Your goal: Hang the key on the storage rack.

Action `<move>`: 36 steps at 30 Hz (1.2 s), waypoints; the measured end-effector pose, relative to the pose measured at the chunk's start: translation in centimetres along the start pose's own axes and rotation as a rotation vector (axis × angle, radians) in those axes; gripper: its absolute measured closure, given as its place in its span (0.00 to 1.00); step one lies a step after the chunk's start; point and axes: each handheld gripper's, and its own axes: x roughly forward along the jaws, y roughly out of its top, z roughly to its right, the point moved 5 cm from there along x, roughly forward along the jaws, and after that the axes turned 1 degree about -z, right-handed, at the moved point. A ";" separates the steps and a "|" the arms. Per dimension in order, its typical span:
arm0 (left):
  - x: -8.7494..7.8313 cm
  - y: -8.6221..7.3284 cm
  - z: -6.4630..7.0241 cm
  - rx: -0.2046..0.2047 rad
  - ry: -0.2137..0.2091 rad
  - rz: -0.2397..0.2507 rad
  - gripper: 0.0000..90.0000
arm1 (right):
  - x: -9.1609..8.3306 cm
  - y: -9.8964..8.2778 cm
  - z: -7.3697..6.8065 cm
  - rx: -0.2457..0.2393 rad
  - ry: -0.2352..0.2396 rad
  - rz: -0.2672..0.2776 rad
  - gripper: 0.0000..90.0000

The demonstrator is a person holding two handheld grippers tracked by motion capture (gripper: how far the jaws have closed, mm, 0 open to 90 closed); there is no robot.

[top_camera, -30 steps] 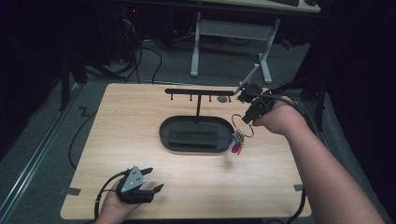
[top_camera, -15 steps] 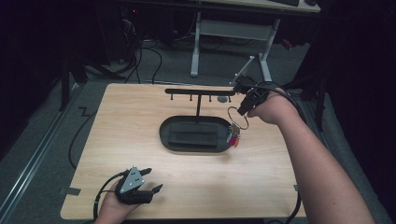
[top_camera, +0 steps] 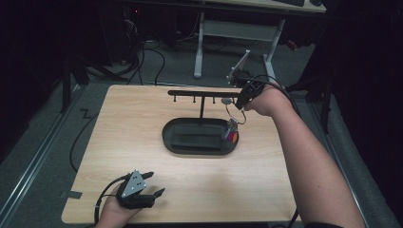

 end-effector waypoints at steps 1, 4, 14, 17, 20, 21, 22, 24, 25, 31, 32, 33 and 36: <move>0.0 0.0 0.0 -0.002 0.000 0.001 0.34 | 0.0 0.0 0.0 0.000 0.000 0.000 0.98; 0.0 -0.1 -0.1 -0.004 0.001 0.000 0.34 | 0.5 0.4 0.5 0.012 -0.005 -0.005 0.98; 0.0 -0.2 -0.2 -0.007 -0.005 -0.004 0.34 | 2.2 0.8 1.9 0.045 0.004 -0.015 0.98; 0.0 -0.2 -0.1 -0.003 -0.006 -0.006 0.34 | 2.6 0.6 2.2 0.047 -0.001 -0.021 0.98; 0.0 -0.2 -0.1 -0.003 -0.005 -0.004 0.34 | 2.8 0.5 2.3 0.048 -0.002 -0.020 0.98; 0.0 -0.2 0.0 -0.005 -0.006 -0.006 0.34 | 2.9 0.4 2.4 0.061 -0.011 -0.022 0.98; 0.0 -0.2 0.0 -0.005 -0.006 -0.006 0.34 | 2.9 0.4 2.4 0.061 -0.011 -0.022 0.98; 0.1 -0.3 0.0 -0.002 -0.008 -0.011 0.34 | 3.1 0.4 2.6 0.051 -0.017 -0.016 0.98; 0.1 -0.3 0.0 -0.002 -0.008 -0.011 0.34 | 3.1 0.4 2.6 0.051 -0.017 -0.016 0.98; 0.1 -0.3 0.0 -0.001 -0.010 -0.015 0.34 | 3.8 0.9 2.7 0.051 -0.037 -0.024 0.97; 0.1 -0.3 0.0 -0.001 -0.010 -0.015 0.34 | 3.8 0.9 2.7 0.051 -0.037 -0.024 0.97; 0.1 -0.3 0.0 -0.003 -0.012 -0.013 0.34 | 3.9 1.1 2.7 0.050 -0.040 -0.019 0.97; 0.1 -0.3 0.0 -0.005 -0.013 -0.012 0.34 | 4.0 1.4 2.9 0.047 -0.064 -0.020 0.96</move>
